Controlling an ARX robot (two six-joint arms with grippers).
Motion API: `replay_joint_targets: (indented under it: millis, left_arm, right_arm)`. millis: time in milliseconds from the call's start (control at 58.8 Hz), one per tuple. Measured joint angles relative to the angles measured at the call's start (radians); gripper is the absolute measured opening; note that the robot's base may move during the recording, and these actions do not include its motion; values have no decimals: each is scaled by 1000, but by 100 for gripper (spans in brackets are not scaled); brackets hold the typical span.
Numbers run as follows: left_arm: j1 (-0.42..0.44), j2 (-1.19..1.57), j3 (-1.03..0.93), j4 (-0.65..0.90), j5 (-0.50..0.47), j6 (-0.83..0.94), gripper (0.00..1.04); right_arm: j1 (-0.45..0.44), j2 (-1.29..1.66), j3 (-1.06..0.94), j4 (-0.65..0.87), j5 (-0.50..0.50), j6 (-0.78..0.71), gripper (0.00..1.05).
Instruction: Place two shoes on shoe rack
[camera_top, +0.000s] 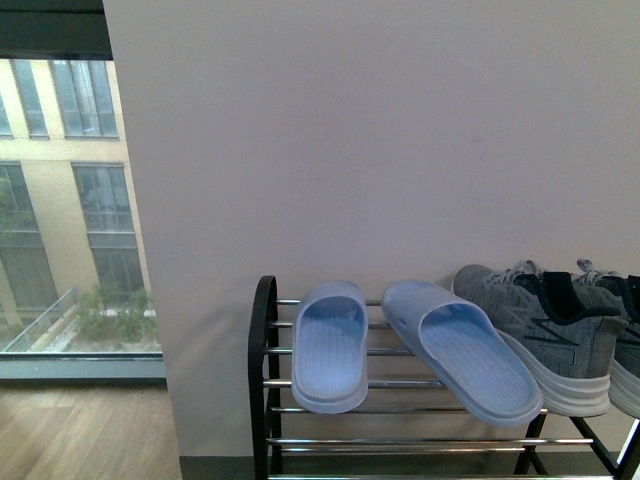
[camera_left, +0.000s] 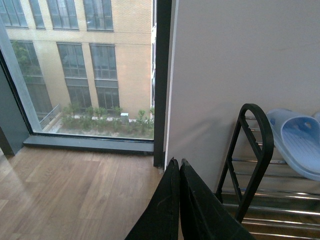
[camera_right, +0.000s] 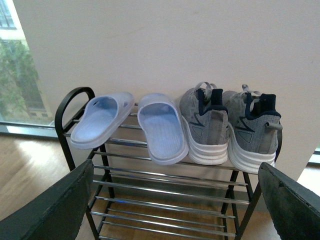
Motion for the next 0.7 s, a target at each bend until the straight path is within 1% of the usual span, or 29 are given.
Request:
replay_joint_targets:
  millis: [493,527,561,595,697]
  left_arm:
    - [0,-165,0,-164,0,0,1]
    - [0,-190,0,-193,0,0,1]
    - [0,-245,0,-274,0,0,1]
    - [0,-282,0,-317,0,0,1]
    - [0,-323,0,-336,0,0,1]
  right_arm:
    - [0,0,0,0,0,0,95]
    - [0,0,0,0,0,0,95]
    - [0,0,0,0,0,0,95]
    - [0,0,0,0,0,0,95]
    - [0,0,0,0,0,0,95]
